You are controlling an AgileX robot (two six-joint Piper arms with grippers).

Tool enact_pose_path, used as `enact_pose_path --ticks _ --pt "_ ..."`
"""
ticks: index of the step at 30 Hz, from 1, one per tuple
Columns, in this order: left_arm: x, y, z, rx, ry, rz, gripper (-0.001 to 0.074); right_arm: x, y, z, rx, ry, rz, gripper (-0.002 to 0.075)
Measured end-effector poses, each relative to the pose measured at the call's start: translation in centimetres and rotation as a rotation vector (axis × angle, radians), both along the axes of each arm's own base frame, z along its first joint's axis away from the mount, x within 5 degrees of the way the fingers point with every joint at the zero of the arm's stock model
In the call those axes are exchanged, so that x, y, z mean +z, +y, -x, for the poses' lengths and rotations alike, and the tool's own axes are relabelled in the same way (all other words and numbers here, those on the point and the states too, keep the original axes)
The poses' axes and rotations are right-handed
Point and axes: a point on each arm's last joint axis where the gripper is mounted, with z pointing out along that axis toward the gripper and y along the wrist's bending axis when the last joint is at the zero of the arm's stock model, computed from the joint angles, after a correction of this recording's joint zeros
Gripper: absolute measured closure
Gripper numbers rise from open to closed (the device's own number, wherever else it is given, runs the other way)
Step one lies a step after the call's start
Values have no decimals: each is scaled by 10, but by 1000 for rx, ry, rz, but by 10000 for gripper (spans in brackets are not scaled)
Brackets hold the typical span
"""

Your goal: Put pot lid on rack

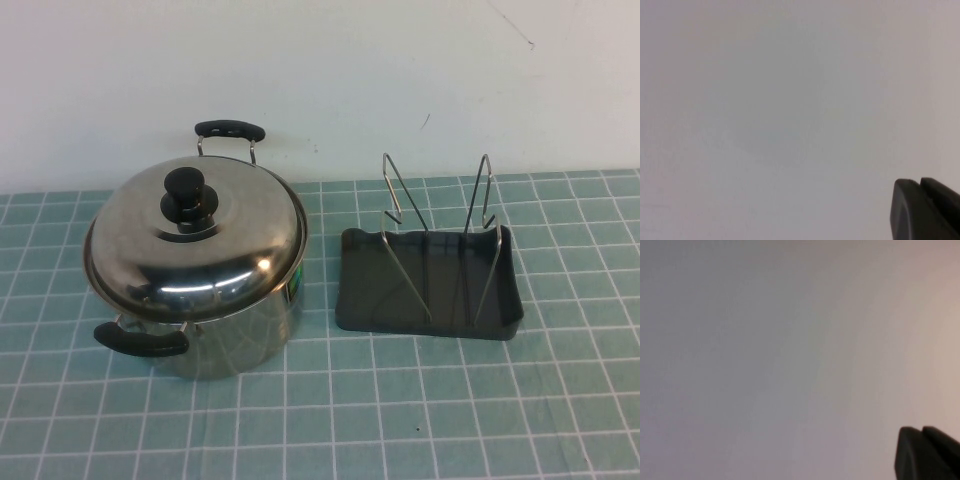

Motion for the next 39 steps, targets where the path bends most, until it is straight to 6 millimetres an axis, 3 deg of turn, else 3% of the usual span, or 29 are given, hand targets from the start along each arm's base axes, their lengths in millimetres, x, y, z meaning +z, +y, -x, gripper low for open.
enact_pose_path --ticks 4,10,16,19,27,33,36,39 --pt "4 0 -2 26 73 -32 738 -2 0 -7 -3 154 7 727" --pt "40 0 -4 98 159 -155 738 31 2 1 -6 210 40 727" --pt "52 -2 -35 79 190 -143 738 65 4 16 -7 209 68 727" --pt "54 -4 -52 32 195 -105 738 71 5 20 -43 263 134 727" --pt "51 -22 -116 -143 384 -157 738 30 2 8 -55 697 167 727" --pt "55 -34 -169 -280 510 -136 728 3 2 -1 -48 806 170 727" --pt "50 -42 -194 -336 569 -231 628 0 2 -2 -52 803 185 727" --pt "40 -51 -210 -395 614 -333 408 1 2 -3 -54 793 190 727"
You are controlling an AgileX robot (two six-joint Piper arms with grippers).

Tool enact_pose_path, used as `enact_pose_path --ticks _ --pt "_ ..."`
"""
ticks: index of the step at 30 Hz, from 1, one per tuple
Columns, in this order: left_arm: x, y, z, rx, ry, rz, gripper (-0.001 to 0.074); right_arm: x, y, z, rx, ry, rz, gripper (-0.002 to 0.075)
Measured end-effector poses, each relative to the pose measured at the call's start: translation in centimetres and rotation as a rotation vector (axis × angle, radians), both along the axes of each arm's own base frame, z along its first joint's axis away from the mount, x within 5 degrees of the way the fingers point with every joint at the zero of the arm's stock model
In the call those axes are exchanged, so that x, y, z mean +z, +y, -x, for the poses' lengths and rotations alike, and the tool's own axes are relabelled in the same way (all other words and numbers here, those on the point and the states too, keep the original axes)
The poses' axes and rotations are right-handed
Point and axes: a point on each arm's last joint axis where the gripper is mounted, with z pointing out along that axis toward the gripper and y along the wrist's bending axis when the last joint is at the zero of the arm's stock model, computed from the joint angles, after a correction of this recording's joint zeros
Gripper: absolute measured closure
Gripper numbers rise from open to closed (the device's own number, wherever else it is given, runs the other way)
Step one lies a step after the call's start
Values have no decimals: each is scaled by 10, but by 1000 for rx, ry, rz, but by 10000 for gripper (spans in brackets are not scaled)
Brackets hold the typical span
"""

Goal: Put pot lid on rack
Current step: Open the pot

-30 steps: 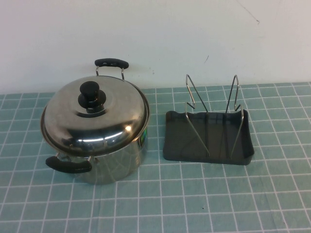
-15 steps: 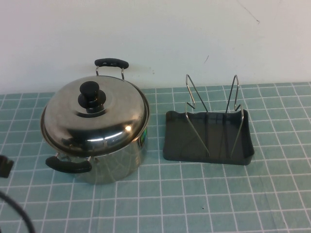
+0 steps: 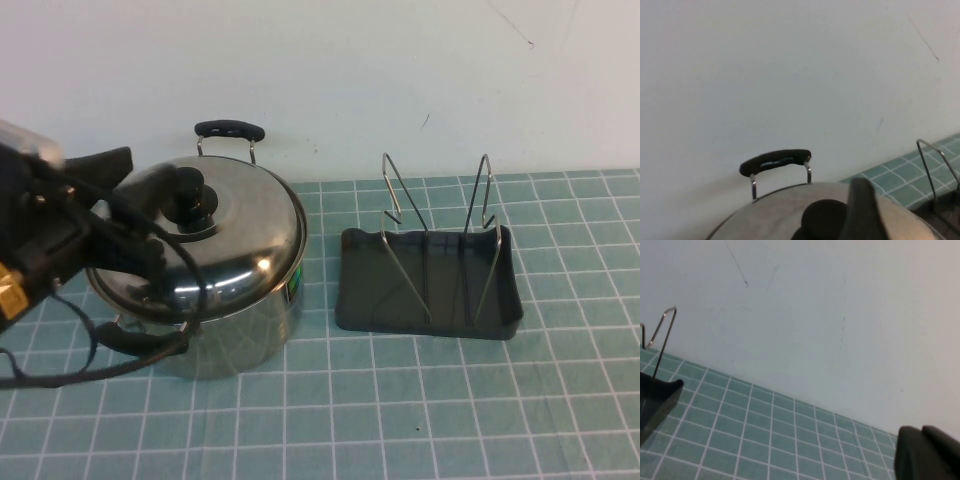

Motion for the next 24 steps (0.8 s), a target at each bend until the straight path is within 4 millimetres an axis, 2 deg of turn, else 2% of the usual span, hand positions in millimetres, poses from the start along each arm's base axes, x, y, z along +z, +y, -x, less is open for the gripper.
enact_pose_path --ticks 2,4,9,12,15,18,21,24 --pt "-7 -5 -9 -34 26 -27 249 0 0 0 0 -4 2 727" --pt "-13 -8 -18 -49 50 -43 148 -1 0 0 0 -2 2 727" --pt "-29 -10 -41 -50 95 -82 83 -1 0 0 0 -2 2 727" --pt "-34 -9 -51 -39 113 -71 92 -1 0 0 0 -2 2 727" --pt "-40 -8 -59 -3 143 -32 141 -1 0 0 0 -2 2 727" --pt "-46 -6 -65 18 160 -30 237 -1 0 0 1 -2 0 727" --pt "-49 -6 -69 18 163 -47 365 -1 0 0 2 -2 -2 727" --pt "-50 -7 -70 16 157 -55 404 -1 0 0 2 -2 -2 727"
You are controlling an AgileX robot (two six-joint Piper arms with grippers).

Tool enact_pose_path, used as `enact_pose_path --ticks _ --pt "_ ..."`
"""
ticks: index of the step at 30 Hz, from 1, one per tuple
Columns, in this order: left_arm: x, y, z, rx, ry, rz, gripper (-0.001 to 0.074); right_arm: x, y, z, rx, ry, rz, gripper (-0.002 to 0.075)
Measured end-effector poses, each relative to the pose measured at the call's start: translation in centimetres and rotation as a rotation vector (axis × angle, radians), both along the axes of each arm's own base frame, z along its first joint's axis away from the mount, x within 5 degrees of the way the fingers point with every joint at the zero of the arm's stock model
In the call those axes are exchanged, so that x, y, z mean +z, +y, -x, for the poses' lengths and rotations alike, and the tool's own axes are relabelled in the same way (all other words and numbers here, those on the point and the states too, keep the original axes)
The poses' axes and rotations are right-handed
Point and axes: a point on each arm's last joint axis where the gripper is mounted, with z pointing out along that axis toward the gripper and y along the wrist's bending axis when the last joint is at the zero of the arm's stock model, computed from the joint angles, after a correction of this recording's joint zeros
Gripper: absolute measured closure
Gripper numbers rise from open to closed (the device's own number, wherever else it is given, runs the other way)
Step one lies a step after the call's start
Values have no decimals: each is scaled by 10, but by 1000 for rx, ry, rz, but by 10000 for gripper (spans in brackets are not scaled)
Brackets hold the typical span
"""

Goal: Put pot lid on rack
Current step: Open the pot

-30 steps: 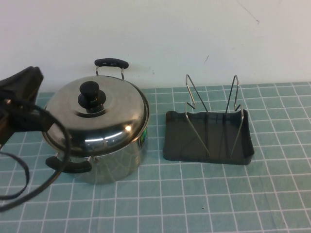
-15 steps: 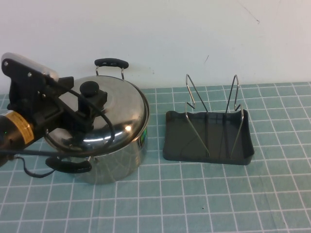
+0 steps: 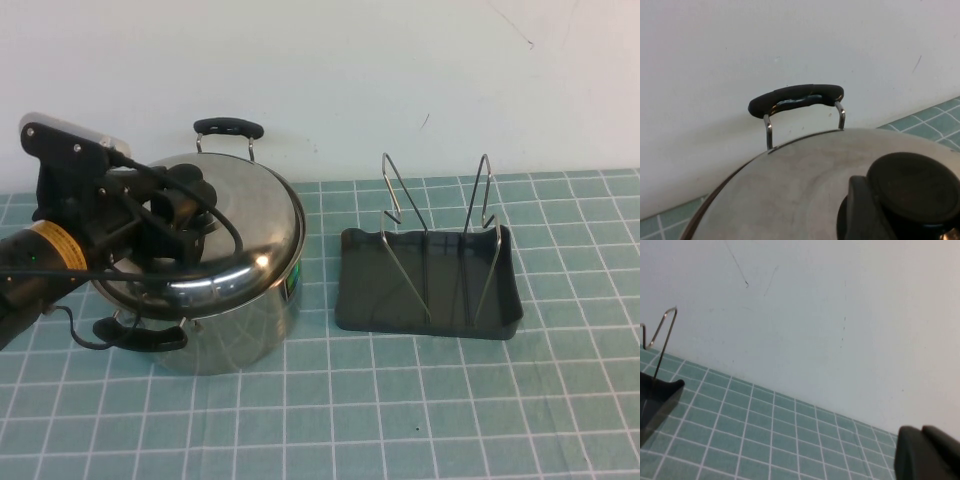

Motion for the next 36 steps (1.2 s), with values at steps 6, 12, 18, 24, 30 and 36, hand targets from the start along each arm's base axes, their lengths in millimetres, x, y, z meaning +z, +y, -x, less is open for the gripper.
enact_pose_path --ticks 6,12,18,24,30,36 --pt "1 0 -1 -1 -10 -9 380 0 0 0 1 0 -2 727" --pt "-1 2 -2 21 1 -9 169 0 0 0 2 0 -6 727" --pt "-4 1 -6 11 -5 -2 156 0 0 0 3 0 -7 727" --pt "-4 0 -10 8 -8 5 281 0 0 0 3 0 -7 727" --pt "-3 -2 -10 -11 -22 7 401 0 0 0 3 0 -9 727" --pt "2 -5 -9 -44 -66 39 401 1 3 0 24 -4 -66 727"
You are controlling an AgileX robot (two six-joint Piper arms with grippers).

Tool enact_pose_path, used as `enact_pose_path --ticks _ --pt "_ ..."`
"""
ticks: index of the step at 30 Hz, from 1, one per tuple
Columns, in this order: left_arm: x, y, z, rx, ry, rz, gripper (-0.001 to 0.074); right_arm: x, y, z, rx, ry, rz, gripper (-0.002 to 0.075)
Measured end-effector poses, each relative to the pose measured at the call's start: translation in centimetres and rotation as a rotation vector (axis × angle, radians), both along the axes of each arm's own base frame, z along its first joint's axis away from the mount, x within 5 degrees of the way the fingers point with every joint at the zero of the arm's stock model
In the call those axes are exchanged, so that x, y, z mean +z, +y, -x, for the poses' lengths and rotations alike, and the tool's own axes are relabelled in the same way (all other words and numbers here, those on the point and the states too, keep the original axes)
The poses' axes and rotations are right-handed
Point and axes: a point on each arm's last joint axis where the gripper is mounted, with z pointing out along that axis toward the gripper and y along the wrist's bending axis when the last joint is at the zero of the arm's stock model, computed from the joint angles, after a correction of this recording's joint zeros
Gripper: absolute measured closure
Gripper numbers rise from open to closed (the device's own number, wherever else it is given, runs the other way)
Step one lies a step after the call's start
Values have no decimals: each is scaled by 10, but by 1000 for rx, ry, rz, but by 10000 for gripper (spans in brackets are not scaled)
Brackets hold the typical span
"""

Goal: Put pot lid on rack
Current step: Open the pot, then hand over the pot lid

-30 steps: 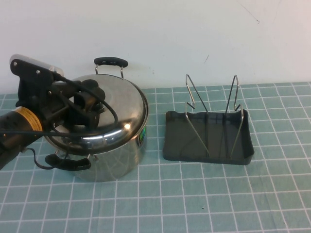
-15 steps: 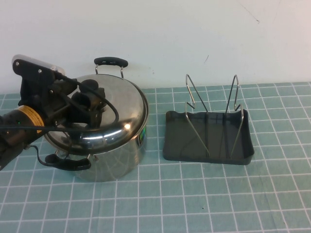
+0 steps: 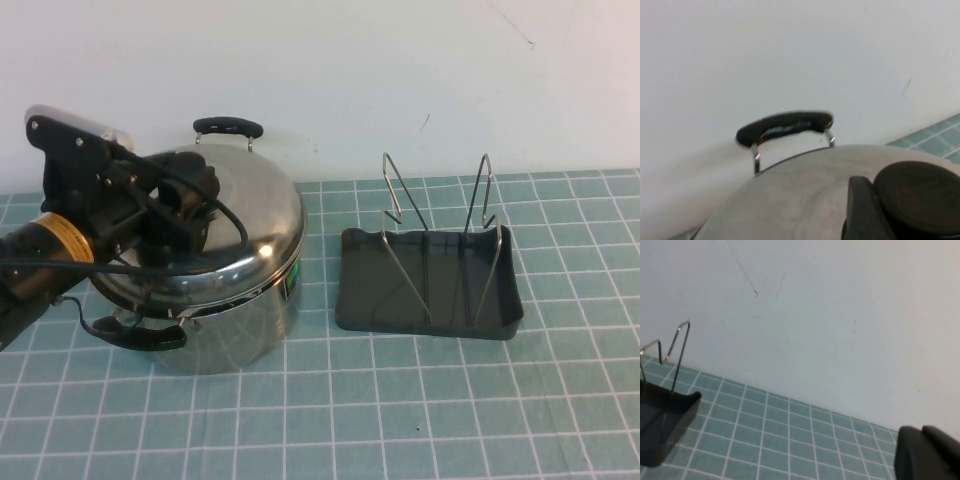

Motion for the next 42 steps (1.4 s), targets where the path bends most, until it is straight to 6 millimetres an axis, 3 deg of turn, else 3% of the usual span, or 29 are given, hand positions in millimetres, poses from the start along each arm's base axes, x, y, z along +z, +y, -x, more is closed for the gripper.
enact_pose_path --ticks 3,7,12,15,21,26,30,36,39,42 --pt "12 -1 4 -20 -56 28 401 12 2 4 19 -38 -46 727" --pt "40 -2 15 -40 -167 80 401 42 6 17 63 -139 -135 727" --pt "92 -11 47 -164 -402 243 401 86 20 43 231 -261 -396 727" --pt "116 -24 69 -231 -499 318 401 102 31 57 374 -257 -515 727" --pt "151 -66 103 -430 -607 396 401 112 62 45 752 -2 -738 727" --pt "167 -96 124 -552 -670 430 401 127 71 38 950 -26 -788 720" --pt "173 -114 140 -634 -684 459 401 134 72 35 1024 -70 -813 597" --pt "175 -127 154 -697 -695 473 401 137 70 28 1003 -72 -857 253" --pt "175 -129 156 -709 -692 477 401 138 66 23 942 -103 -886 170" --pt "175 -132 159 -722 -691 482 401 138 63 12 907 -77 -938 141"
